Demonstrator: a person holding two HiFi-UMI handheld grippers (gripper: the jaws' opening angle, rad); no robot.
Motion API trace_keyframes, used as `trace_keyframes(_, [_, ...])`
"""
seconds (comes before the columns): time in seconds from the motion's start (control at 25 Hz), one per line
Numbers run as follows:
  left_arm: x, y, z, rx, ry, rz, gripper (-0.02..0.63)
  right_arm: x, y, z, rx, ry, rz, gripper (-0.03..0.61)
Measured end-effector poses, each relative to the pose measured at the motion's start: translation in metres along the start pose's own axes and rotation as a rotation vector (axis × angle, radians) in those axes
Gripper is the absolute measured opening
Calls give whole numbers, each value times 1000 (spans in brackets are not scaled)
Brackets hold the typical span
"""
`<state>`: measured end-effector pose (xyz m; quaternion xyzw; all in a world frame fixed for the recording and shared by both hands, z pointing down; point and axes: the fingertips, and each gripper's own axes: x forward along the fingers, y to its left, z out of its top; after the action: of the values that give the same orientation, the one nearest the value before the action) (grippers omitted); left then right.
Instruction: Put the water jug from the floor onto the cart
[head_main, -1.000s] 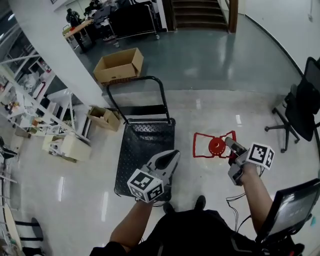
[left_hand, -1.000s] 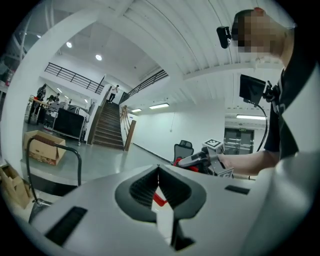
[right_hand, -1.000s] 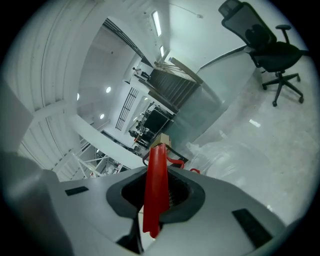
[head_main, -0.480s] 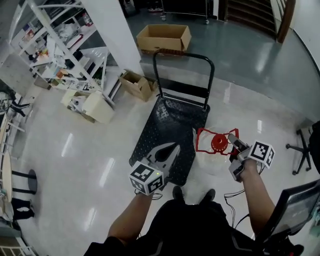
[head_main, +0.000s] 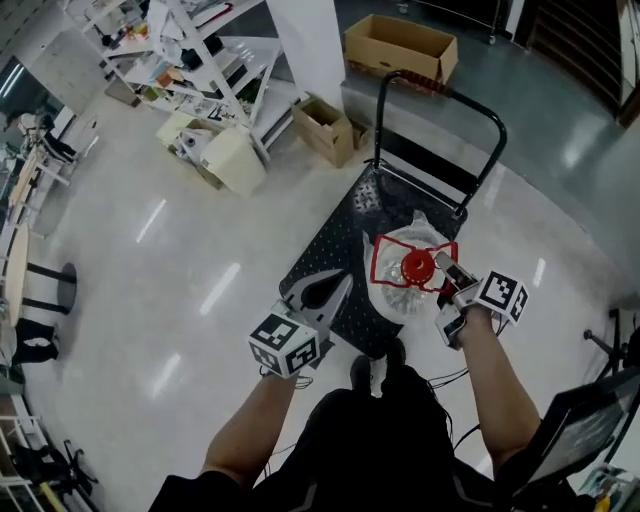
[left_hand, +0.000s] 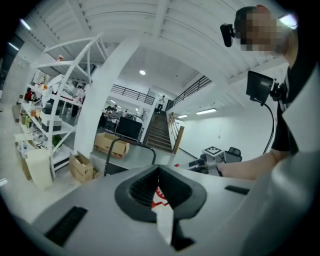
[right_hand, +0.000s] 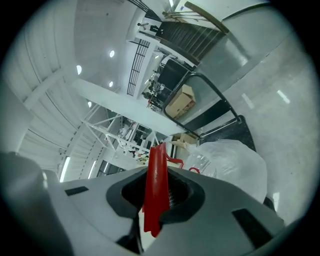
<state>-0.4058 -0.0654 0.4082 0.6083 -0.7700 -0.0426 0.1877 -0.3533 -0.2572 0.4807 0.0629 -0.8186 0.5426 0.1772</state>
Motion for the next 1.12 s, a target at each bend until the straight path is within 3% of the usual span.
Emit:
trace_keyframes(0.28, [-4,49,-18,-72,19,142,-2,96,9,-11,-4,124,61,49])
trace_keyframes(0.64, [-8,93,-49,-144,43,262,-2,191,-14,-32,-5,236,54,48])
trace_keyframes(1.12, [-10,100,-90,-189,96,318,-2,232,-69,-48,43,275,27,48])
